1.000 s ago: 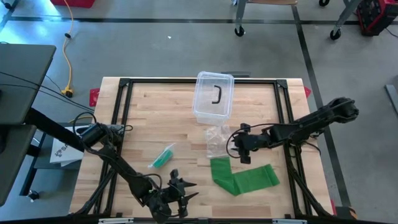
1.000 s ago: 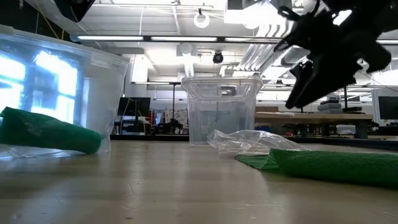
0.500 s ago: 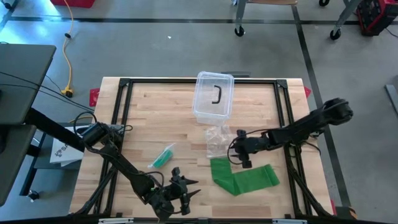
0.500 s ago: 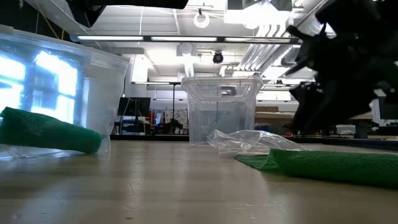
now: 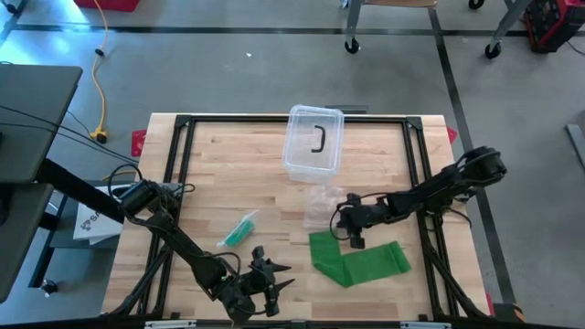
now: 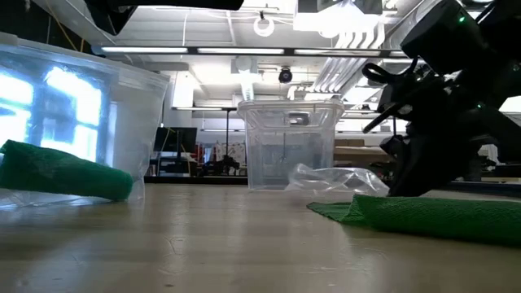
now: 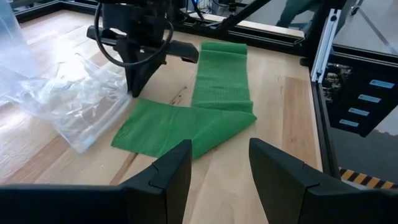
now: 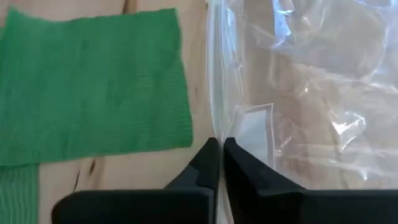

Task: Roll bandage
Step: Open the transparent zip bag

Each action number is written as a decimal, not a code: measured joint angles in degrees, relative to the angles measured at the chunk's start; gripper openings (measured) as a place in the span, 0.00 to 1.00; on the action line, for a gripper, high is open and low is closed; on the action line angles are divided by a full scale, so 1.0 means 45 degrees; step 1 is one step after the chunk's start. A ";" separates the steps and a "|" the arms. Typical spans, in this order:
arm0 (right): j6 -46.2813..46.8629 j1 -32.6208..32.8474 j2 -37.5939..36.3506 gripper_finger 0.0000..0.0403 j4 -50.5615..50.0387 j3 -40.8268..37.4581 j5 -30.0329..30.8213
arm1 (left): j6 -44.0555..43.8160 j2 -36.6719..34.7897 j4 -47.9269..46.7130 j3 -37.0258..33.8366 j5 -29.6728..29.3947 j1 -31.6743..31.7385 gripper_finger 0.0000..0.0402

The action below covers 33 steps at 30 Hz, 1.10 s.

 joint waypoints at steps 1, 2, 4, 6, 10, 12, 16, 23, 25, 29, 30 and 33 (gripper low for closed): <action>0.0221 -0.0003 -0.0183 0.02 -0.0078 0.0034 0.0052 | 0.0000 0.0000 0.0000 0.0000 0.0000 0.0000 0.38; 0.0435 -0.0004 -0.0368 0.03 -0.0212 0.0099 0.0101 | 0.0002 0.0000 0.0000 0.0000 -0.0008 0.0000 0.38; 0.0810 0.0036 -0.0919 0.03 -0.0550 0.0205 0.0222 | 0.0010 0.0000 0.0000 0.0000 -0.0056 -0.0045 0.38; 0.0994 0.0210 -0.1544 0.01 -0.0251 0.0441 0.0288 | 0.0019 0.0000 0.0001 0.0000 -0.0249 -0.0154 0.38; 0.1236 0.0733 -0.2696 0.01 -0.0277 0.0741 0.0195 | 0.0554 0.0000 0.0018 0.0000 -0.1373 -0.0637 0.38; 0.1269 0.1037 -0.3178 0.01 -0.0199 0.0938 0.0211 | 0.0993 0.0000 0.0055 0.0000 -0.2252 -0.0922 0.38; 0.1264 0.1621 -0.3687 0.00 0.0003 0.1219 0.0221 | 0.2230 0.0000 0.0279 0.0004 -0.3526 -0.1282 0.38; 0.2223 0.2504 -0.3747 0.00 0.0245 0.1814 -0.1014 | 0.4584 0.0000 0.0516 0.0005 -0.3492 -0.1163 0.38; 0.2270 0.2814 -0.3747 0.00 0.0317 0.1908 -0.1044 | 0.5438 0.0000 0.0797 0.0005 -0.3502 -0.1079 0.38; 0.2379 0.3260 -0.3747 0.00 0.0486 0.1968 -0.1048 | 0.6856 -0.0005 0.1059 0.0010 -0.3492 -0.0754 0.38; 0.2420 0.3329 -0.3747 0.00 0.0550 0.1968 -0.1049 | 0.7066 -0.0005 0.1062 0.0010 -0.3501 -0.0629 0.38; 0.2498 0.3515 -0.3747 0.00 0.0677 0.1977 -0.1049 | 0.7564 -0.0005 0.1087 0.0010 -0.3502 -0.0218 0.38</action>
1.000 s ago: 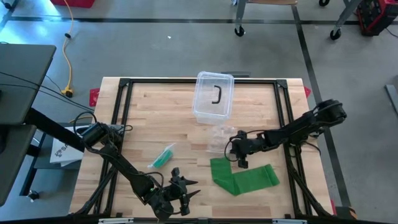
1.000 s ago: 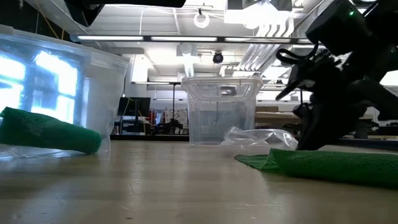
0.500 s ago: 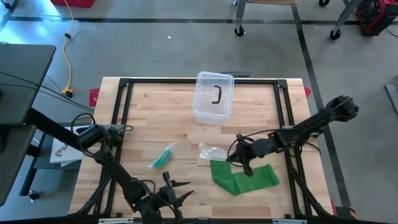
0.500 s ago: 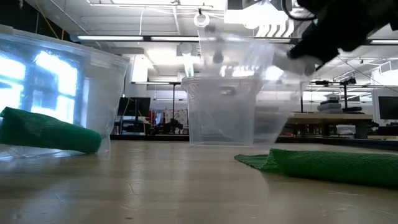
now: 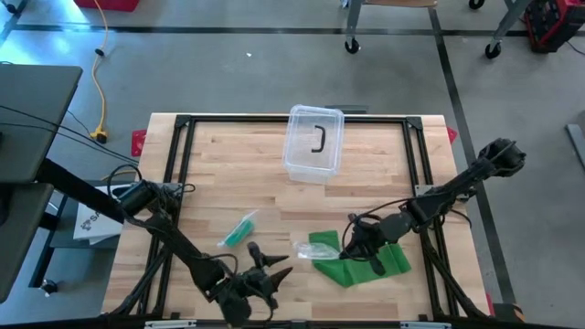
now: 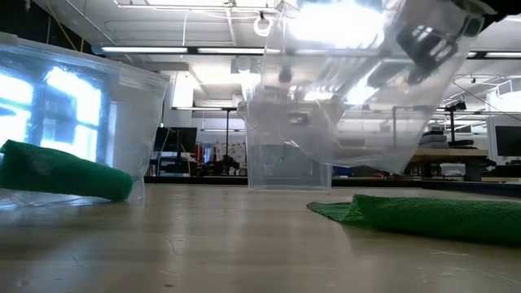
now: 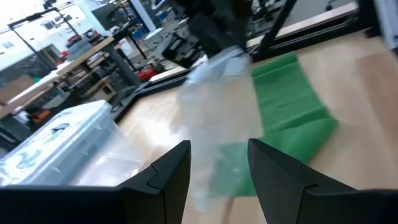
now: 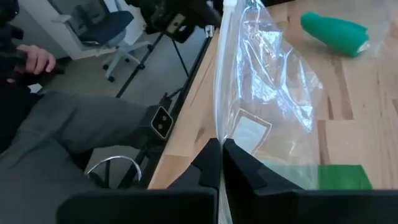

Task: Roll bandage
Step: Open the transparent zip bag

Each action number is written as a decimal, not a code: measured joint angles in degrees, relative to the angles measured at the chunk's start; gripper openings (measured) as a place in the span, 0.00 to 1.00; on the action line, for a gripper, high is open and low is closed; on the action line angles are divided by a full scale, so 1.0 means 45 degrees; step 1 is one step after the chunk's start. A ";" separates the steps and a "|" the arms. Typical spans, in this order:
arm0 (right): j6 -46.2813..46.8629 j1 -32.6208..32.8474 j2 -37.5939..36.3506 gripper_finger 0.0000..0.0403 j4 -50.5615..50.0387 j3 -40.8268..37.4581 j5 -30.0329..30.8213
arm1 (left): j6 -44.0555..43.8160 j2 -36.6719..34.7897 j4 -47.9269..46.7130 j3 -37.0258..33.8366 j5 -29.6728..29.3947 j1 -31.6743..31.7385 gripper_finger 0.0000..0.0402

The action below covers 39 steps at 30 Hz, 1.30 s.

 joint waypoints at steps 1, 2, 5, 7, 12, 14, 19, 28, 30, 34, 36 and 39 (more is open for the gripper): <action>0.0003 0.0035 0.0000 0.00 0.0016 0.0000 0.0000 | 0.0125 0.0000 0.0023 0.0000 0.0008 0.0160 0.38; 0.0004 0.0074 0.0000 0.00 0.0042 0.0000 0.0001 | 0.0230 0.0000 0.0118 0.0000 0.0030 0.0342 0.38; 0.0004 0.0162 0.0000 0.00 0.0044 0.0000 0.0000 | 0.0339 0.0000 0.0438 0.0000 0.0503 0.0920 0.38; 0.0005 0.0198 0.0000 0.00 0.0049 0.0000 0.0000 | 0.0343 0.0000 0.0596 0.0000 0.1113 0.1295 0.38; 0.0109 0.0237 0.0000 0.00 0.0126 0.0000 0.0000 | 0.0343 0.0000 0.1059 0.0000 0.2746 0.2038 0.38; 0.0112 0.0237 0.0000 0.00 0.0117 0.0000 0.0004 | 0.0343 0.0005 0.1507 0.0000 0.3279 0.2233 0.38; 0.0107 0.0237 -0.0005 0.00 0.0034 0.0000 0.0016 | 0.0074 0.0005 0.2451 0.0000 0.5153 0.2496 0.38; 0.0536 0.0237 0.0046 0.00 -0.0297 0.0000 0.0140 | -0.1817 0.0005 0.2639 0.0000 0.5672 0.2180 0.20; 0.0768 0.0237 0.0223 0.01 -0.0305 0.0000 0.0417 | -0.2136 0.0005 0.2622 0.0000 0.5194 0.1957 0.11; 0.1046 0.0232 0.0823 0.10 -0.0246 0.0005 0.1005 | -0.3015 0.0005 0.2492 0.0000 0.4113 0.1383 0.02; 0.1037 0.0230 0.1049 0.19 -0.0244 0.0005 0.1220 | -0.3763 0.0005 0.2217 0.0000 0.3626 0.1094 0.02; 0.0374 0.0074 0.1058 0.32 -0.0032 0.0005 0.1472 | -0.4895 0.0005 0.1910 0.0000 0.2808 0.0625 0.01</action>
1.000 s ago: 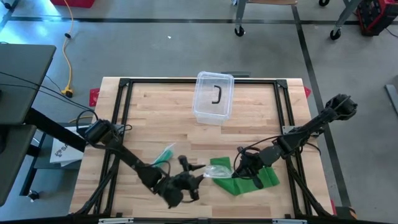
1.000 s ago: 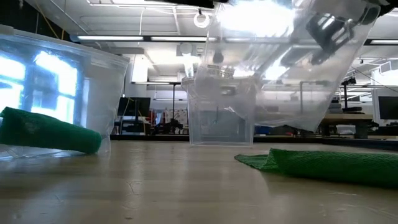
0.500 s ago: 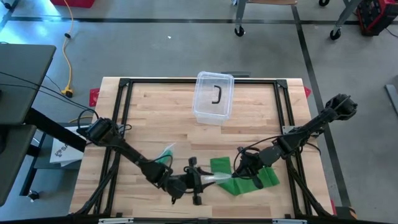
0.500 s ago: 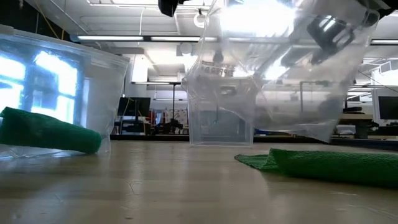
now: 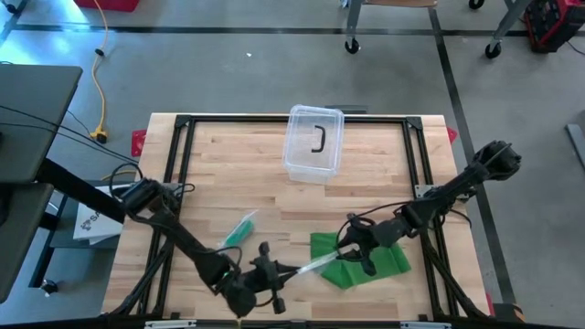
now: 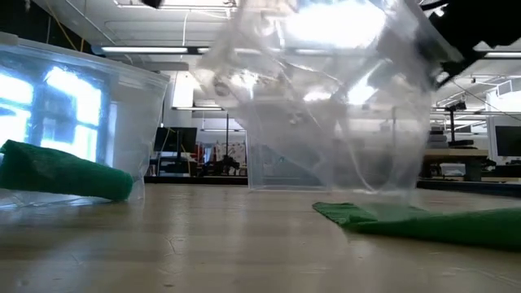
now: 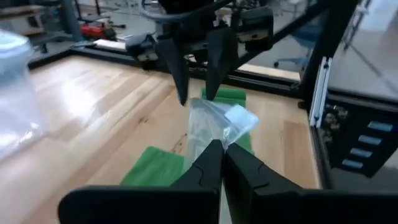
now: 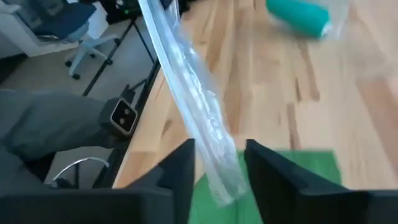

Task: Roll bandage
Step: Open the transparent zip bag

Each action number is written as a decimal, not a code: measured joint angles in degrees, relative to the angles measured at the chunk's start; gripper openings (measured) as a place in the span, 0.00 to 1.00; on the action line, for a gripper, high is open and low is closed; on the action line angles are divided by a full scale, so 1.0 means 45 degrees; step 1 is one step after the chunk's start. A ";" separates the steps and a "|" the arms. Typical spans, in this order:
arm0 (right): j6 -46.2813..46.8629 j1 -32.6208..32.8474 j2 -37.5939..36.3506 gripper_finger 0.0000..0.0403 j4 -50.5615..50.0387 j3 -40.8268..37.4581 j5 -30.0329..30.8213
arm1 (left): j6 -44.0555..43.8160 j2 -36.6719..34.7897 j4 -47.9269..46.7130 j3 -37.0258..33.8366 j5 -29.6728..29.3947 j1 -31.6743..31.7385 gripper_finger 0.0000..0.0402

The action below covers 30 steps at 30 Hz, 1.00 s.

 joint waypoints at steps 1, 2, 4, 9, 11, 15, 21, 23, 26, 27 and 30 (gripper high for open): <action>-0.0360 -0.0022 -0.0063 0.36 0.0136 0.0000 0.0025 | -0.0451 0.0000 -0.0121 0.0000 -0.0275 -0.0135 0.00; -0.0681 -0.0022 -0.0117 0.39 0.0360 0.0000 0.0180 | -0.0814 0.0000 -0.0286 0.0000 -0.0580 -0.0270 0.01; -0.1283 0.0029 -0.0161 0.43 0.1117 0.0030 0.0974 | -0.1257 0.0000 -0.0605 0.0000 -0.1180 -0.0522 0.00; -0.3480 0.0775 0.0153 0.44 0.2553 0.0720 0.2610 | -0.1752 0.0000 -0.0858 0.0000 -0.1943 -0.0821 0.00; -0.4679 0.1139 0.0702 0.43 0.3209 0.1241 0.2912 | -0.1870 0.0000 -0.0851 0.0000 -0.1967 -0.0825 0.00; -0.6206 0.1537 0.2558 0.43 0.4423 0.2551 0.2978 | -0.1810 0.0000 -0.0695 0.0000 -0.1973 -0.0825 0.00; -0.7059 0.1508 0.5503 0.41 0.4354 0.4635 0.4714 | -0.1798 0.0000 -0.0635 0.0000 -0.1978 -0.0911 0.00; -0.6956 0.1513 0.5992 0.37 0.4222 0.5117 0.4843 | -0.1711 0.0000 -0.0641 0.0000 -0.1979 -0.1018 0.00; -0.6655 0.1518 0.6213 0.24 0.3948 0.5393 0.4852 | -0.1490 0.0000 -0.0651 0.0000 -0.2049 -0.1242 0.00; -0.6651 0.1524 0.6210 0.18 0.3950 0.5401 0.4850 | -0.1436 0.0000 -0.0704 0.0000 -0.2150 -0.1320 0.00; -0.6369 0.1576 0.6129 0.03 0.3971 0.5406 0.4857 | -0.1133 0.0000 -0.0871 0.0000 -0.2540 -0.1553 0.00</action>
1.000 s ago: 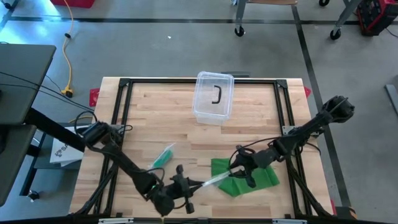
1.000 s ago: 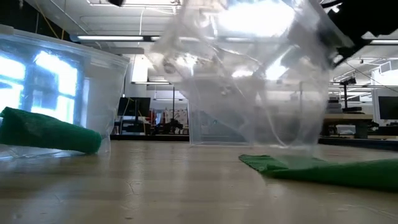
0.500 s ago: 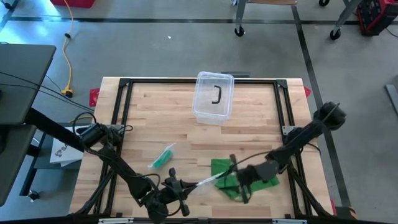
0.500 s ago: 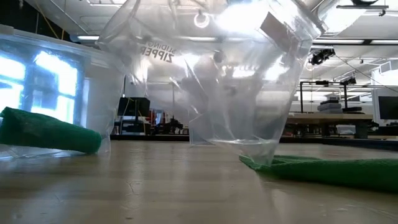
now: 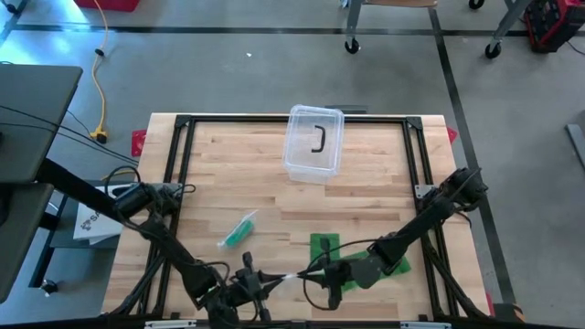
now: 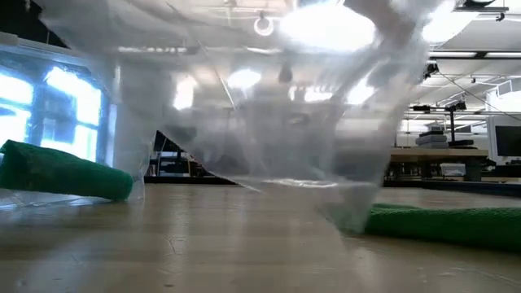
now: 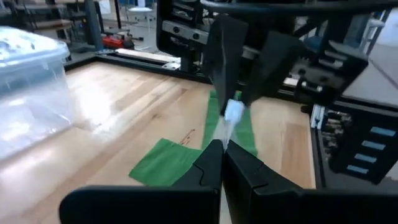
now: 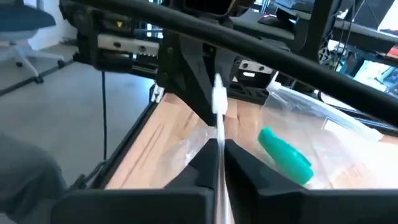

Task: Roll bandage
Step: Open the transparent zip bag

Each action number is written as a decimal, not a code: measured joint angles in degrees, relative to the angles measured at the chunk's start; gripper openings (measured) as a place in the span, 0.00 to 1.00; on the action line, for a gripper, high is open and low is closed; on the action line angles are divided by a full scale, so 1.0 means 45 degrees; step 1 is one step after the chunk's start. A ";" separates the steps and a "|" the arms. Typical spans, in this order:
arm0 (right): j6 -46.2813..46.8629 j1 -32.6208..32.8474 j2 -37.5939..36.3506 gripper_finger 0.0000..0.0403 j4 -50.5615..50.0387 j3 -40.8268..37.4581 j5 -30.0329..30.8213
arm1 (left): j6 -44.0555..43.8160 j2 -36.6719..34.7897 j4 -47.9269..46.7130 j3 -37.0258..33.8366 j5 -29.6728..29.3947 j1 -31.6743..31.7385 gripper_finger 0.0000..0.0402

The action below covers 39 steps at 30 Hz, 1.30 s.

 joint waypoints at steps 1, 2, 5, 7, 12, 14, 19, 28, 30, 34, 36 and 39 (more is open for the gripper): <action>0.0217 0.0000 -0.0003 0.03 0.0056 0.0001 0.0000 | 0.0171 0.0000 -0.0028 0.0000 -0.0074 -0.0062 0.00; 0.0545 -0.0006 -0.0003 0.03 0.0053 0.0024 -0.0004 | 0.0382 0.0000 -0.0025 0.0000 -0.0130 -0.0117 0.00; 0.1196 -0.0091 -0.0003 0.01 -0.0340 0.0298 -0.0151 | 0.1368 0.0000 -0.0100 0.0000 -0.0195 -0.0219 0.01; 0.1616 -0.0211 -0.0003 0.01 -0.0858 0.0653 -0.0612 | 0.2278 0.0000 -0.0121 0.0000 -0.0048 -0.0239 0.03; 0.2419 -0.0528 -0.0008 0.00 -0.3486 0.1844 -0.1258 | 0.3996 0.0000 0.0491 0.0000 0.0160 -0.0187 0.20; 0.2611 -0.0591 -0.0008 0.00 -0.4269 0.2153 -0.1263 | 0.4155 0.0000 0.0695 0.0000 0.0160 -0.0161 0.27; 0.2675 -0.0597 -0.0013 0.00 -0.4631 0.2361 -0.1333 | 0.4602 0.0007 0.0944 -0.0005 0.0150 -0.0350 0.32; 0.2758 -0.0578 -0.0013 0.00 -0.4673 0.2361 -0.1676 | 0.4496 0.0010 0.0890 -0.0005 -0.0863 -0.0623 0.22; 0.2666 -0.0531 -0.0013 0.00 -0.4671 0.2361 -0.1681 | 0.4068 -0.0044 0.0872 -0.0005 -0.0927 -0.0623 0.22; 0.1903 -0.0331 -0.0013 0.00 -0.4404 0.2361 -0.1721 | 0.3617 -0.0329 0.0619 -0.0005 -0.0957 -0.0594 0.24; 0.1543 -0.0224 -0.0013 0.00 -0.4270 0.2351 -0.1729 | 0.3604 -0.0487 0.0483 -0.0003 -0.0962 -0.0584 0.25; 0.1051 -0.0054 -0.0013 0.00 -0.4019 0.2351 -0.1716 | 0.3670 -0.0596 0.0468 -0.0005 -0.0871 -0.0584 0.25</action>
